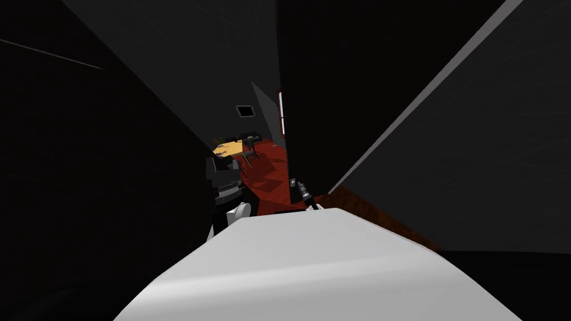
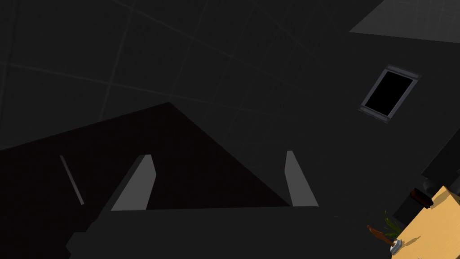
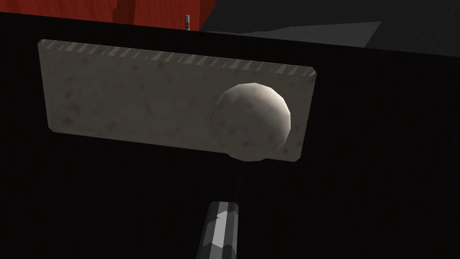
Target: Push the door open
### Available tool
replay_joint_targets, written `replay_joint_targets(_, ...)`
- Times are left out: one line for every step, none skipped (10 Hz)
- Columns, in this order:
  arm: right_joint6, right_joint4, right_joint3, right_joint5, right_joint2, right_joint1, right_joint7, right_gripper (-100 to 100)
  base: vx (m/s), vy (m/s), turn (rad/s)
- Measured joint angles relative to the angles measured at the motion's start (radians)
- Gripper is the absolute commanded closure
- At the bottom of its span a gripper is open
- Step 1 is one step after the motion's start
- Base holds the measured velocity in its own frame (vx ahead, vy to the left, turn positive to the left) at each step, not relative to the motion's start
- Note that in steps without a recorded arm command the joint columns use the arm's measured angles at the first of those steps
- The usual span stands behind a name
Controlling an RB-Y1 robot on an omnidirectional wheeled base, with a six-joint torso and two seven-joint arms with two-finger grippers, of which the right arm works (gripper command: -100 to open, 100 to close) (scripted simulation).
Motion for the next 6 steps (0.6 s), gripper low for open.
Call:
replay_joint_targets(0.002,-0.007,0.001,-0.001,-0.003,0.005,-0.001,-100,-0.198,0.005,-0.035)
replay_joint_targets(0.004,-0.013,0.002,-0.003,-0.004,0.010,-0.002,-100,-0.223,0.045,-0.057)
replay_joint_targets(0.005,-0.017,0.002,-0.006,-0.002,0.015,-0.003,-100,-0.262,0.069,-0.095)
replay_joint_targets(0.005,-0.024,0.001,-0.009,0.004,0.021,-0.004,-100,-0.283,0.090,-0.066)
replay_joint_targets(0.007,-0.030,0.001,-0.013,0.016,0.027,-0.004,-100,-0.252,0.078,-0.064)
replay_joint_targets(0.006,-0.034,0.000,-0.016,0.031,0.032,-0.005,-100,-0.109,0.032,-0.016)
